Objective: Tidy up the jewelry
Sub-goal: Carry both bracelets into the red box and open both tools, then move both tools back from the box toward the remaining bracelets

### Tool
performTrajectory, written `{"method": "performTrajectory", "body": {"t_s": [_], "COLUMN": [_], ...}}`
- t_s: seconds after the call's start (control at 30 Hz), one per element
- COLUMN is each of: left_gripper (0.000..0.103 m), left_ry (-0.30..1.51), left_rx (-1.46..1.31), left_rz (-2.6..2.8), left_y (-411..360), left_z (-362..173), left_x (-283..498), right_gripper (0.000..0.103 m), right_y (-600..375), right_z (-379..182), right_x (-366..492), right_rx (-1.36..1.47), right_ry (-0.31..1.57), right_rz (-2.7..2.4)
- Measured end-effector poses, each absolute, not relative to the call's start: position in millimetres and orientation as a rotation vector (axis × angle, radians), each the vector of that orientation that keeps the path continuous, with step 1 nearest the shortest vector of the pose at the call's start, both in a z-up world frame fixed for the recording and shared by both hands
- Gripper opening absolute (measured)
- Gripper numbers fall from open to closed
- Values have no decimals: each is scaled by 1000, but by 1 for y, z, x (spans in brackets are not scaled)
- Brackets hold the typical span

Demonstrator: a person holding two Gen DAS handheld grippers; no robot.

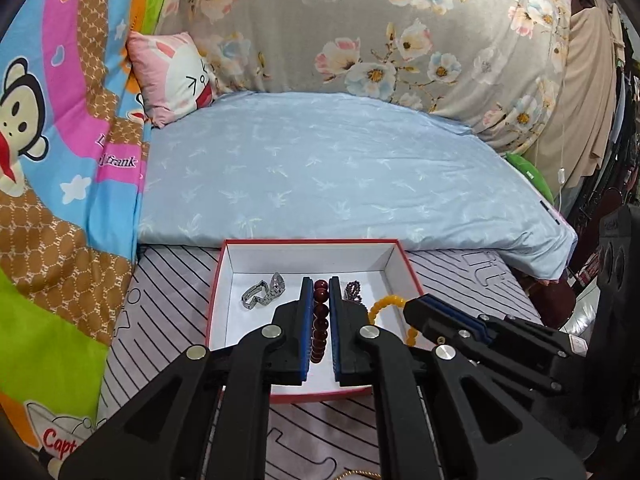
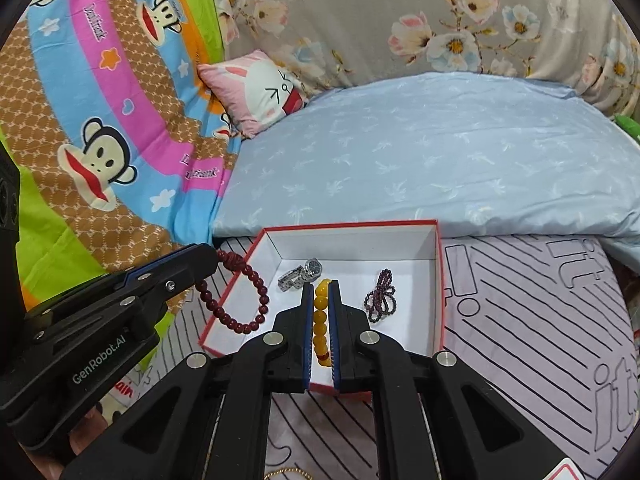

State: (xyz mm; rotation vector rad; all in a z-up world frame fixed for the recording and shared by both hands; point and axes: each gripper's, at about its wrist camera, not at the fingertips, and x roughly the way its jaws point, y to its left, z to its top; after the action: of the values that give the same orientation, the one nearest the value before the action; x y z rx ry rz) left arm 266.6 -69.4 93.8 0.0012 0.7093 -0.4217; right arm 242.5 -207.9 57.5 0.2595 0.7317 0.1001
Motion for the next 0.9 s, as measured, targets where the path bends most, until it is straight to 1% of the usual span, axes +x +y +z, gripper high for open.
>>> {"method": "performTrajectory", "body": {"t_s": [0.37, 0.4, 0.43, 0.47, 0.5, 0.53, 0.57, 0.6, 0.63, 0.9], "left_gripper": [7, 7, 7, 10, 23, 33, 54, 62, 62, 63], "left_ry": [794, 799, 804, 806, 806, 800, 787, 768, 748, 768], "left_rx": [16, 17, 22, 25, 33, 48, 59, 71, 86, 94], "left_rz": [-387, -384, -378, -366, -349, -316, -286, -259, -229, -180], "left_y": [-75, -75, -75, -74, -73, -72, -70, -67, -64, -48], "left_z": [41, 37, 34, 30, 28, 27, 27, 28, 29, 34], "left_x": [307, 309, 310, 311, 312, 311, 310, 308, 306, 289], "right_gripper": [7, 7, 9, 12, 17, 23, 28, 38, 43, 48], "right_y": [-206, -206, -206, -208, -209, -211, -212, -213, -213, -213], "right_z": [4, 1, -1, -2, -3, -2, -1, 1, 4, 23], "right_x": [275, 276, 277, 276, 276, 273, 271, 268, 263, 234], "right_rx": [228, 211, 199, 190, 184, 178, 171, 164, 158, 166], "right_ry": [840, 845, 842, 843, 842, 834, 824, 812, 798, 764], "right_rz": [59, 46, 29, 16, 9, -5, -18, -28, -38, -44]}}
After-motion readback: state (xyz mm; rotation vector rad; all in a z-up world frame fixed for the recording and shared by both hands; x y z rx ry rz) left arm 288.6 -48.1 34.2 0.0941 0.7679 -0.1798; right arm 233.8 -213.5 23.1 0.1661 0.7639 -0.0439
